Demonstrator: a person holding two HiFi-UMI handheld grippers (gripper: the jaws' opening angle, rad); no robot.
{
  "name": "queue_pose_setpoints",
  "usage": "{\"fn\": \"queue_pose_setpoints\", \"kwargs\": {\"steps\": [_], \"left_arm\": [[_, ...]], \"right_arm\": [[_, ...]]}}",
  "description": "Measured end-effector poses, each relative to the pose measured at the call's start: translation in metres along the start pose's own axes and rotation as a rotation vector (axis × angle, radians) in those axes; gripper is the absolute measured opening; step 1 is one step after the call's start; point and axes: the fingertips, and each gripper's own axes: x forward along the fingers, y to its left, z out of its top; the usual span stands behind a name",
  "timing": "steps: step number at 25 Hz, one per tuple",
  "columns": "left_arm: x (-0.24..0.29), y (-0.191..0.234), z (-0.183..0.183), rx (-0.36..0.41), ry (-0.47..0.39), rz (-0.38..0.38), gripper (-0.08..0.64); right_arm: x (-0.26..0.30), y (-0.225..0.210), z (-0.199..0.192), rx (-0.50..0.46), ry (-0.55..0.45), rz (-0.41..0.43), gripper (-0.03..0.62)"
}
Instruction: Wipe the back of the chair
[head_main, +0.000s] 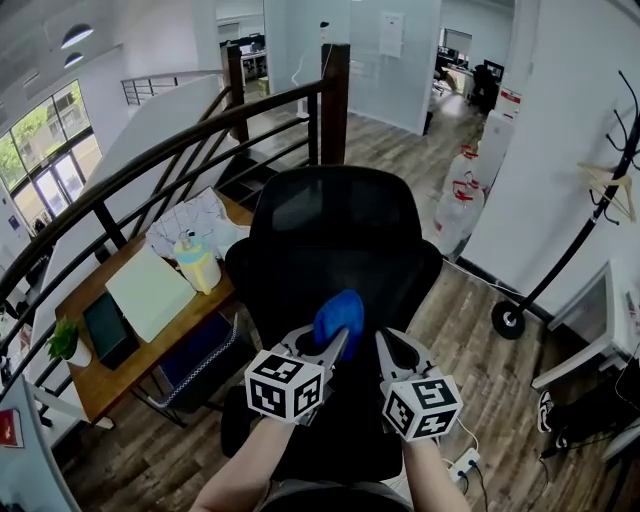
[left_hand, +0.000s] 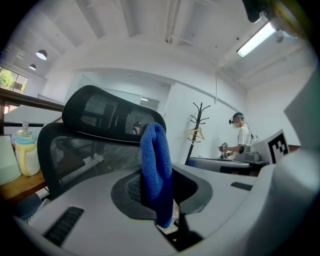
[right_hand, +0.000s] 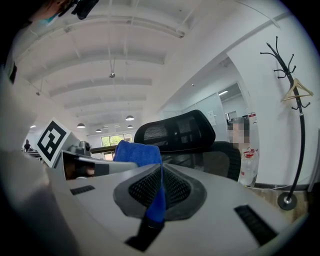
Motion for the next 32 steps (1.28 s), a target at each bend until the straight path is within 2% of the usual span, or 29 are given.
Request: {"fn": "queue_pose_setpoints", "kwargs": {"steps": [9, 20, 23, 27, 32], "left_arm": [[0.028, 0.002, 0.043, 0.071, -0.066, 0.003, 0.074], [0.091, -0.024, 0.125, 0.211, -0.142, -0.089, 0.074], [0.106, -0.030, 0.140, 0.225, -0.154, -0.120, 0.074], [0.125, -0.037, 0.150, 0.221, -0.163, -0.146, 0.074], [0.146, -0.041, 0.146, 0.239, -0.126, -0.154, 0.074]], "right_arm": [[0.024, -0.018, 0.036, -0.034, -0.066, 0.034, 0.031], [0.046, -0.069, 0.091, -0.048, -0.148, 0.013, 0.031], [0.050, -0.078, 0.103, -0.056, -0.168, 0.001, 0.031], [0.049, -0.089, 0.109, -0.059, -0.179, -0.015, 0.031], [0.049, -0.102, 0.115, -0.053, -0.189, -0.030, 0.031]]}}
